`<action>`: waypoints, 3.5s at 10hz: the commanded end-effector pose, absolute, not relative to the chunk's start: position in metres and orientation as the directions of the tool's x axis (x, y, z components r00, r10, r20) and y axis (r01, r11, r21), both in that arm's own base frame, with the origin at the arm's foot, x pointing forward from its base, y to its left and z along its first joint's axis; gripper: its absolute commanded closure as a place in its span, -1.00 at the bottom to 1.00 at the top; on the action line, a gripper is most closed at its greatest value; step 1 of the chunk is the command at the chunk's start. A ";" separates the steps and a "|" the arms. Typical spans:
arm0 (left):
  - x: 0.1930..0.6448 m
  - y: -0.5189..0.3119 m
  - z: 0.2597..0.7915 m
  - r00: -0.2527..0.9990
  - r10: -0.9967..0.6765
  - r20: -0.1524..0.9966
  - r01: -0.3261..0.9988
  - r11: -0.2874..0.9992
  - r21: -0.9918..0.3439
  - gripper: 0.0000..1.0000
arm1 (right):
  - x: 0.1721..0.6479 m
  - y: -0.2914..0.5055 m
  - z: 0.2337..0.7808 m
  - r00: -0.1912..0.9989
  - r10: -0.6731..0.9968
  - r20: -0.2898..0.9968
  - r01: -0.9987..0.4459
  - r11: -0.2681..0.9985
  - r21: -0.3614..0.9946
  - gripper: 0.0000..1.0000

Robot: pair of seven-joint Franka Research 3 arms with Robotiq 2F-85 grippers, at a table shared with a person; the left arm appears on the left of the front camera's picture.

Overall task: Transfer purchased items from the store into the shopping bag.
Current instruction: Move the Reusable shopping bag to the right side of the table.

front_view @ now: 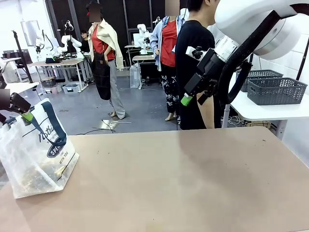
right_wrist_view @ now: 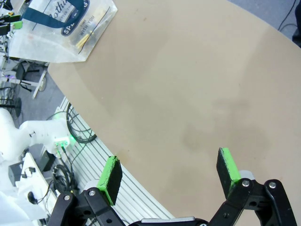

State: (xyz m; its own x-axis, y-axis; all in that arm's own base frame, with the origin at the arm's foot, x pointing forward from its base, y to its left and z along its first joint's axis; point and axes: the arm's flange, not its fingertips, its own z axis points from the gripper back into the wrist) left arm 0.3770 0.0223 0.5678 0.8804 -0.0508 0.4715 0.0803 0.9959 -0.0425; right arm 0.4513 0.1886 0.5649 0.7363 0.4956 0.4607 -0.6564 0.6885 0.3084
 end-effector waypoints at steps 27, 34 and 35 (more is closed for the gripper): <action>0.375 -0.109 0.527 0.602 -0.469 0.646 0.781 0.515 -0.353 -1.00 | 0.472 0.219 0.509 0.302 0.680 0.668 -0.946 0.303 0.118 -1.00; 0.394 -0.139 0.503 0.479 -0.513 0.712 0.872 0.368 -0.322 -1.00 | 0.487 0.210 0.516 0.271 0.674 0.688 -0.949 0.308 0.071 -1.00; 0.395 -0.140 0.504 0.483 -0.510 0.711 0.871 0.362 -0.332 -1.00 | 0.487 0.210 0.516 0.268 0.674 0.688 -0.948 0.311 0.065 -1.00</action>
State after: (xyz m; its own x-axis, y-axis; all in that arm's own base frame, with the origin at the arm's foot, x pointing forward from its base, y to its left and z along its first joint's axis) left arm 0.3903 -0.1413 0.5038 0.4962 -0.5236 0.6926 0.8630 0.3850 -0.3272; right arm 0.4823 0.2102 0.5194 0.2938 0.6700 0.6818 -0.9432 0.3191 0.0928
